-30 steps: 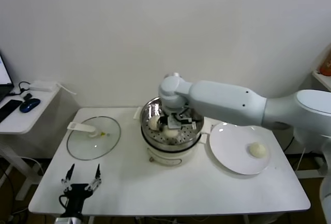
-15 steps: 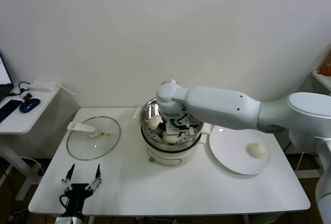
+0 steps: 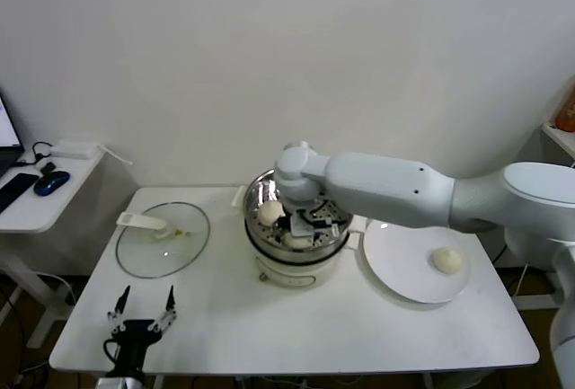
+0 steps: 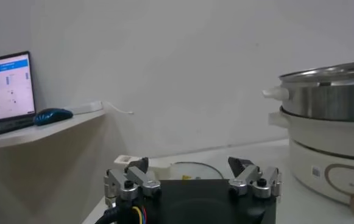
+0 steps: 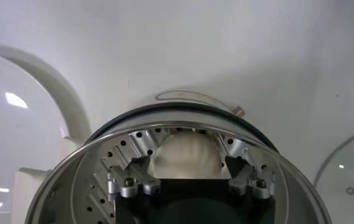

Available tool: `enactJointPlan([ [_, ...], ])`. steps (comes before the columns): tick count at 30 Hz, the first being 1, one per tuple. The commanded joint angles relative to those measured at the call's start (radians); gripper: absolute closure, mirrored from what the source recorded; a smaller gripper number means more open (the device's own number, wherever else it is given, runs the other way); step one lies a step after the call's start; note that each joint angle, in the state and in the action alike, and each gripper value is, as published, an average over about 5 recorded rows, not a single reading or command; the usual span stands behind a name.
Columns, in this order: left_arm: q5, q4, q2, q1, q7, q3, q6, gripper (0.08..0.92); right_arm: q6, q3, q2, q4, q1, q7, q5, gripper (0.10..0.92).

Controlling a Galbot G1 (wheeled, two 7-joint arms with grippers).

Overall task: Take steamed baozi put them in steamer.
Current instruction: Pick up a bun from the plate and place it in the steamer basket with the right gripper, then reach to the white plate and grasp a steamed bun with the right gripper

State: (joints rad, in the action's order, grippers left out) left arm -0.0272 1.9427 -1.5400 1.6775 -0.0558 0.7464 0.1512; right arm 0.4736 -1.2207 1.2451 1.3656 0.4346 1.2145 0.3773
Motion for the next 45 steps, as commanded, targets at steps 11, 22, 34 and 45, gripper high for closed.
enactJointPlan([
  [11,-0.002,0.002,0.003,0.001,0.0,0.0,-0.001,0.177,0.012,0.064,-0.08,-0.021,0.109,0.019,-0.146,0.203],
  [22,0.026,0.033,0.005,0.011,0.01,-0.004,-0.023,0.177,-0.368,-0.149,-0.331,-0.059,0.272,-0.007,-0.609,0.203],
  [34,0.006,0.022,0.002,0.002,0.009,-0.021,-0.018,0.177,-0.515,-0.163,-0.547,-0.242,0.163,-0.036,-0.685,0.203],
  [45,0.012,0.035,-0.002,0.015,0.009,-0.018,-0.017,0.177,-0.508,0.049,-0.615,-0.364,-0.107,-0.053,-0.491,0.203],
])
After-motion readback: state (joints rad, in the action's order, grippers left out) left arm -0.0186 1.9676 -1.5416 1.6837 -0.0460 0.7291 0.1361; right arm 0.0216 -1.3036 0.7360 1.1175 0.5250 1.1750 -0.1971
